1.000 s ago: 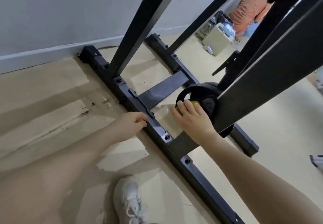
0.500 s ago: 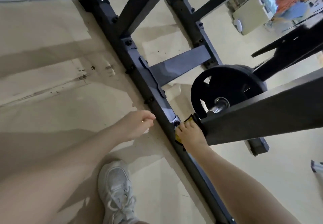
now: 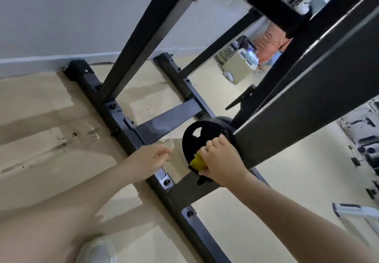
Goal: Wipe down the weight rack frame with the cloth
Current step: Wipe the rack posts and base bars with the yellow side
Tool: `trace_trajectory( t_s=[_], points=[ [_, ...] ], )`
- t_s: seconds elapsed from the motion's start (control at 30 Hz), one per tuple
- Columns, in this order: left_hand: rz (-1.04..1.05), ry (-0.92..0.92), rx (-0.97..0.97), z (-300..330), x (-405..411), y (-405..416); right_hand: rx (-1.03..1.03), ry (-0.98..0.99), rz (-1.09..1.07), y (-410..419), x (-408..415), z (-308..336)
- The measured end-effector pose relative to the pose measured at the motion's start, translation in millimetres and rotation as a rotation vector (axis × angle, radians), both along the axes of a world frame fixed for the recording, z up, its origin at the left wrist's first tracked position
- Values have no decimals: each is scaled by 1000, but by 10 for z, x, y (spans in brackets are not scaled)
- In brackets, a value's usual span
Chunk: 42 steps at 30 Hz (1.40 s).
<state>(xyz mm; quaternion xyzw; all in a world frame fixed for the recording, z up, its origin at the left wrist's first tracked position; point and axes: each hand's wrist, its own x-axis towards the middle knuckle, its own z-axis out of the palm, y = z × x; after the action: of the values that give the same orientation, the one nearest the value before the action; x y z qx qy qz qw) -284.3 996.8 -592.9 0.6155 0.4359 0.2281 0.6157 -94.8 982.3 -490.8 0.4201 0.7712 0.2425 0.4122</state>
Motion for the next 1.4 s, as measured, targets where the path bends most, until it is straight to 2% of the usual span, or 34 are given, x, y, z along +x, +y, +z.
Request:
trace_trajectory(
  t_s=[0.13,0.23,0.37,0.53,0.63,0.7,0.83,0.93,1.07,1.17,1.23,1.27,1.33,1.4],
  points=[
    [-26,-50,204,834,202,138,240,47,84,44,-25,1117],
    [0,-118,373,1394,390,173,474,-30,194,136,-48,1825],
    [22,-248,461,1911,626,212,569,-86,248,270,-67,2566],
    [16,-406,547,2415,765,353,697,-53,281,381,-145,3182],
    [44,-403,588,2540,795,382,752,30,317,400,-132,3244],
    [42,-378,589,2463,797,364,757,55,321,360,-71,3057],
    [6,-374,564,2236,768,375,598,8,369,301,47,2638],
    [-23,-389,529,2264,676,387,581,-19,411,370,30,2864],
    [38,-314,573,2378,410,471,787,-59,207,439,-210,3304],
    [93,-259,616,2412,115,547,971,-37,88,512,-333,3219],
    [128,-246,602,2403,-91,617,1048,76,43,570,-463,3082],
    [147,-229,586,2418,-197,659,1024,144,14,611,-535,3023],
    [214,-208,554,2495,-413,763,832,345,-2,749,-759,3002],
    [279,-138,525,2638,-601,876,610,641,-41,893,-991,3051]
  ],
)
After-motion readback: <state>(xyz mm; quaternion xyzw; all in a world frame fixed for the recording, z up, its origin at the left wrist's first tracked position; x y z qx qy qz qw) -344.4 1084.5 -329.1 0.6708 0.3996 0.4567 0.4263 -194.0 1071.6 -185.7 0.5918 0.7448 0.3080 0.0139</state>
